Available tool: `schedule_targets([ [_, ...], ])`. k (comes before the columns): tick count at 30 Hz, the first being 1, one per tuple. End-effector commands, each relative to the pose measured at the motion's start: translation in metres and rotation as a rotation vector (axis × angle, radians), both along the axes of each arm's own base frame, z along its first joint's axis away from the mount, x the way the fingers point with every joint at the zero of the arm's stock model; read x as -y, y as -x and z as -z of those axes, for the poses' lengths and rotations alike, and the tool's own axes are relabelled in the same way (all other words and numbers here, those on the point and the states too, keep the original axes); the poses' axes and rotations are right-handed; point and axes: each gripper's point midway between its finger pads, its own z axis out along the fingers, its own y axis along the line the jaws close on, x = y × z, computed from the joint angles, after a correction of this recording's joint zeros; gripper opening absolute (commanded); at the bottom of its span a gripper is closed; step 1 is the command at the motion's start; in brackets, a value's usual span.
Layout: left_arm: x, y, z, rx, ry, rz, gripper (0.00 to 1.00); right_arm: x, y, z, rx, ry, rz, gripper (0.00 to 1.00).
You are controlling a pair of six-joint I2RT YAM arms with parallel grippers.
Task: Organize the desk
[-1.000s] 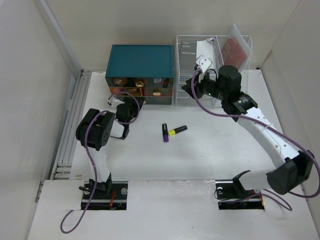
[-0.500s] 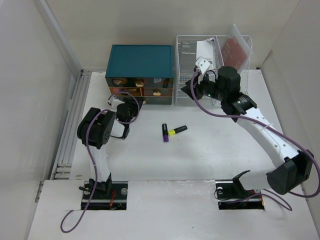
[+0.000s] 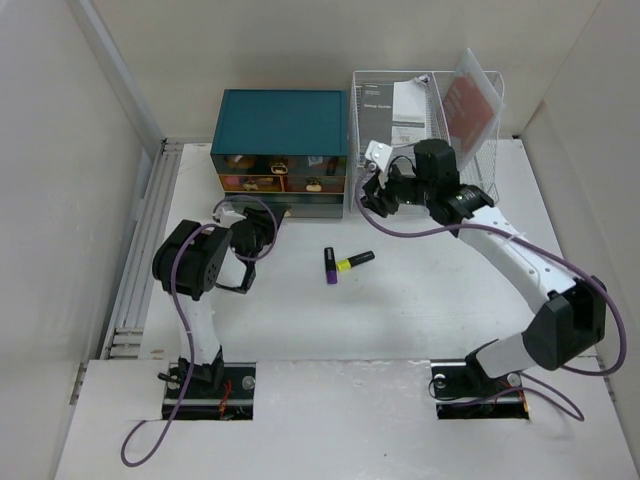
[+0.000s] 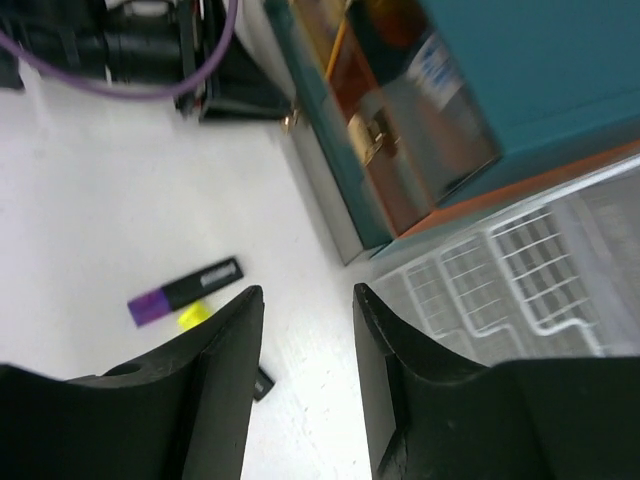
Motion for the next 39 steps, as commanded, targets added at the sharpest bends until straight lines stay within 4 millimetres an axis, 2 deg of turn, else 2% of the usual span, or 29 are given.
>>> schedule_targets([
  [1, -0.004, 0.017, -0.011, 0.047, -0.003, 0.005, 0.24, -0.004, 0.004, -0.001, 0.012, 0.032, -0.083, 0.47],
  [4, -0.002, 0.029, -0.018, 0.064, 0.026, 0.012, 0.24, -0.004, 0.003, 0.005, 0.01, 0.049, -0.09, 0.49],
  [5, 0.0, 0.038, -0.008, 0.036, 0.019, 0.022, 0.24, -0.004, 0.003, 0.002, 0.01, 0.049, -0.091, 0.49],
  [7, -0.001, 0.043, -0.013, 0.05, 0.034, 0.02, 0.23, -0.003, 0.004, 0.01, 0.0, 0.07, -0.099, 0.5],
  [10, 0.001, 0.052, -0.013, 0.047, 0.033, 0.031, 0.23, -0.004, 0.003, 0.018, -0.011, 0.091, -0.119, 0.58],
  [11, 0.001, 0.052, -0.013, 0.047, 0.033, 0.031, 0.27, -0.003, 0.004, 0.024, -0.015, 0.116, -0.132, 0.66],
  [14, -0.001, 0.052, -0.012, 0.039, 0.029, 0.02, 0.58, -0.005, 0.008, 0.036, -0.021, 0.175, -0.179, 0.79],
  [15, -0.001, 0.051, -0.016, 0.049, 0.032, 0.021, 0.66, -0.005, 0.007, 0.045, -0.036, 0.193, -0.188, 0.79],
  [19, -0.002, 0.056, -0.022, 0.067, 0.014, 0.025, 0.9, 0.0, 0.013, 0.074, -0.022, 0.304, -0.275, 0.79],
  [20, -0.004, 0.06, -0.022, 0.069, -0.004, 0.028, 0.91, 0.001, 0.013, 0.083, -0.025, 0.321, -0.29, 0.78],
  [21, -0.003, 0.059, -0.033, 0.097, 0.004, 0.028, 0.93, 0.002, 0.017, 0.095, -0.004, 0.361, -0.321, 0.78],
  [22, -0.006, 0.066, -0.03, 0.091, -0.015, 0.031, 0.94, 0.004, 0.017, 0.105, -0.006, 0.384, -0.331, 0.78],
  [23, -0.007, 0.069, -0.033, 0.101, -0.025, 0.032, 0.94, 0.004, 0.02, 0.111, -0.001, 0.403, -0.346, 0.78],
  [24, -0.005, 0.073, -0.047, 0.142, -0.036, 0.044, 0.94, 0.007, 0.021, 0.121, -0.004, 0.424, -0.348, 0.78],
  [27, -0.003, 0.085, -0.052, 0.149, -0.083, 0.071, 0.94, 0.005, 0.026, 0.141, 0.013, 0.48, -0.394, 0.78],
  [28, -0.001, 0.092, -0.068, 0.196, -0.111, 0.088, 0.94, 0.005, 0.027, 0.147, 0.022, 0.497, -0.401, 0.77],
  [29, 0.001, 0.095, -0.074, 0.205, -0.126, 0.093, 0.94, 0.004, 0.024, 0.149, 0.028, 0.503, -0.394, 0.77],
  [30, 0.002, 0.101, -0.065, 0.158, -0.162, 0.11, 0.94, 0.005, 0.026, 0.16, 0.009, 0.527, -0.398, 0.77],
  [31, 0.003, 0.104, -0.093, 0.225, -0.174, 0.108, 0.91, 0.001, 0.026, 0.164, 0.013, 0.536, -0.403, 0.77],
  [32, 0.009, 0.105, -0.107, 0.256, -0.222, 0.124, 0.91, 0.002, 0.025, 0.172, -0.003, 0.55, -0.402, 0.77],
  [33, 0.008, 0.105, -0.116, 0.256, -0.251, 0.114, 0.88, 0.0, 0.025, 0.175, 0.002, 0.564, -0.402, 0.77],
  [34, 0.009, 0.111, -0.108, 0.197, -0.305, 0.137, 0.84, -0.003, 0.027, 0.179, -0.001, 0.576, -0.411, 0.77],
  [35, 0.012, 0.12, -0.141, 0.274, -0.313, 0.141, 0.66, -0.002, 0.024, 0.179, 0.009, 0.585, -0.399, 0.77],
  [36, 0.008, 0.119, -0.165, 0.315, -0.351, 0.11, 0.49, -0.004, 0.023, 0.185, 0.009, 0.603, -0.4, 0.77],
  [37, 0.002, 0.123, -0.159, 0.257, -0.396, 0.112, 0.34, -0.008, 0.026, 0.191, -0.001, 0.609, -0.415, 0.77],
  [38, -0.001, 0.13, -0.185, 0.304, -0.402, 0.104, 0.22, -0.005, 0.025, 0.195, -0.014, 0.622, -0.402, 0.77],
  [39, -0.005, 0.132, -0.195, 0.304, -0.431, 0.092, 0.15, -0.006, 0.027, 0.204, -0.029, 0.64, -0.41, 0.77],
])
